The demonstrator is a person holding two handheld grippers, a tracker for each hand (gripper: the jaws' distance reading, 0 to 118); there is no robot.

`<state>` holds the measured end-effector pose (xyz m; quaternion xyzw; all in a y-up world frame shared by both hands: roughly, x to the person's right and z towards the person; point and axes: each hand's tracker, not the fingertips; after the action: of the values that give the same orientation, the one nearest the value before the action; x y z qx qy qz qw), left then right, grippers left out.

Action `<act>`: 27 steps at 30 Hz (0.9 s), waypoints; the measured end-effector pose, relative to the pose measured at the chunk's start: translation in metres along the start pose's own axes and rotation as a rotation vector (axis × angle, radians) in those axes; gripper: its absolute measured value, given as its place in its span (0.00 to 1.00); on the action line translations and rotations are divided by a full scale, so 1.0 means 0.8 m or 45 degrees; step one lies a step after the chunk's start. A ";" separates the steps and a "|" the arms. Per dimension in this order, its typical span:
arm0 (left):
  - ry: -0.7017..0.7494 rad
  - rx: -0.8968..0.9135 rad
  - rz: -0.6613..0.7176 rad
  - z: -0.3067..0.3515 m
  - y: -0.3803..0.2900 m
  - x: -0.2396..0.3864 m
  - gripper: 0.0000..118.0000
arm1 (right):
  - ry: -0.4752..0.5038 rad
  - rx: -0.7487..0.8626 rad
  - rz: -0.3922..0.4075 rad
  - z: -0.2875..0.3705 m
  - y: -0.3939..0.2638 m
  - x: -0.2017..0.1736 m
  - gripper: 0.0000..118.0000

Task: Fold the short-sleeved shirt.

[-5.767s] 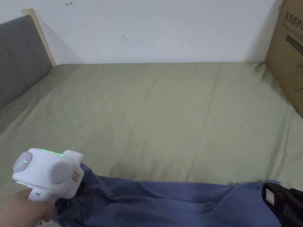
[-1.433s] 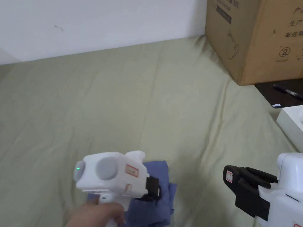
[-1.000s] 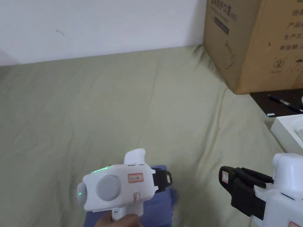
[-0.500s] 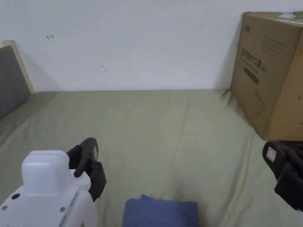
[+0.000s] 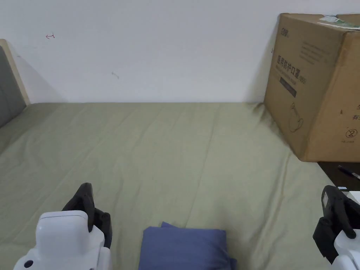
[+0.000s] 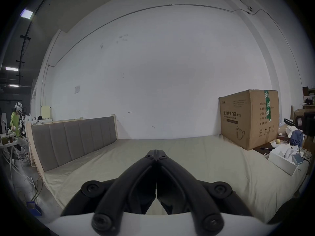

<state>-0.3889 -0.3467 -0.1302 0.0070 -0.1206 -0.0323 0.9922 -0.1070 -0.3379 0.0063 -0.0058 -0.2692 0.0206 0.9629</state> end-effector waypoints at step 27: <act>-0.317 -0.828 0.458 -0.093 -0.065 -0.099 0.00 | 0.664 -1.597 -0.046 -0.225 -0.201 -0.085 0.00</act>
<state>-0.4512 -0.3931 -0.2222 -0.3330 -0.2228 0.1050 0.9102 -0.0658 -0.5012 -0.1792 -0.5635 0.0106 -0.1575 0.8109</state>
